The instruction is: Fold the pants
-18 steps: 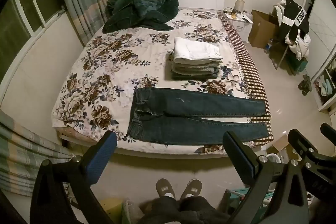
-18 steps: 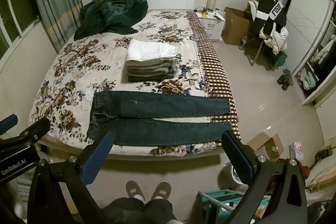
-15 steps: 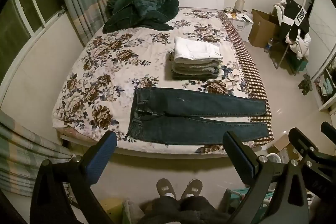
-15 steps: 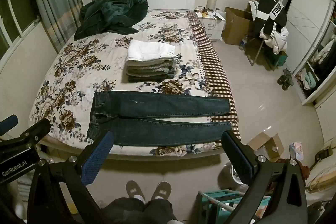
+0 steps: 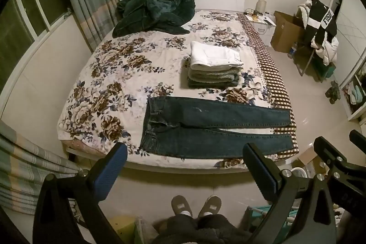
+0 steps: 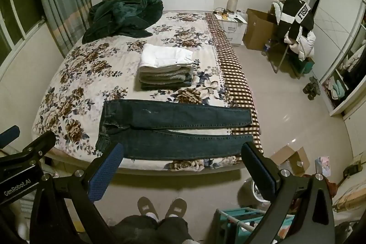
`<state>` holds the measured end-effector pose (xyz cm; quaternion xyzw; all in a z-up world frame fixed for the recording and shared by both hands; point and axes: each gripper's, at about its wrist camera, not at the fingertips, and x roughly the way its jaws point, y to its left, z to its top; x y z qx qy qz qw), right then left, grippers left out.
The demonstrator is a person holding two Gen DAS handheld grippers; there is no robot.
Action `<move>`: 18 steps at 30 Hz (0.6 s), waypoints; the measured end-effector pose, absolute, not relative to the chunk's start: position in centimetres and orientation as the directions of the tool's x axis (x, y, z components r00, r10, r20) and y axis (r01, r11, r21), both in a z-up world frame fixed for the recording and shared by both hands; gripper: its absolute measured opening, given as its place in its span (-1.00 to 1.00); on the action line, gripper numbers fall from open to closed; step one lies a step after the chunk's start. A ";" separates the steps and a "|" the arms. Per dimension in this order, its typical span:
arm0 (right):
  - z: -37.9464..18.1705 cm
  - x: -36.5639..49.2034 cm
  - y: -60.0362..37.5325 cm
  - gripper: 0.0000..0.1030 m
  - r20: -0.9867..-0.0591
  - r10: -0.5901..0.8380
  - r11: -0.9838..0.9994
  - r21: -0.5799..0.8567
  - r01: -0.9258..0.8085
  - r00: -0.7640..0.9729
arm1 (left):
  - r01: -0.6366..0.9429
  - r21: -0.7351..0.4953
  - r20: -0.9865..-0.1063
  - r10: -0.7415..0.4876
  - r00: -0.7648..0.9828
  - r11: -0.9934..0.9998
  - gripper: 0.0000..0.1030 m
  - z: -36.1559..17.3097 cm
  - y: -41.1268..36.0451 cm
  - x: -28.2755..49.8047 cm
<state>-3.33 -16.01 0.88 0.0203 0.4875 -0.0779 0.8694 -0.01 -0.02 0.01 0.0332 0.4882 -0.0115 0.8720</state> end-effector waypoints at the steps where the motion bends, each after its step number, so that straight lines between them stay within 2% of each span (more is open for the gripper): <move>1: 0.9 -3.3 -15.9 1.00 -0.851 -0.115 0.987 -0.039 0.156 0.512 | 0.051 0.046 -0.852 0.013 0.523 0.998 1.00 0.0 0.0 0.0; 18: 1.0 -3.1 -15.3 1.00 -0.852 -0.113 0.988 -0.041 0.151 0.511 | 0.052 0.047 -0.850 0.012 0.527 0.998 1.00 0.0 0.0 0.0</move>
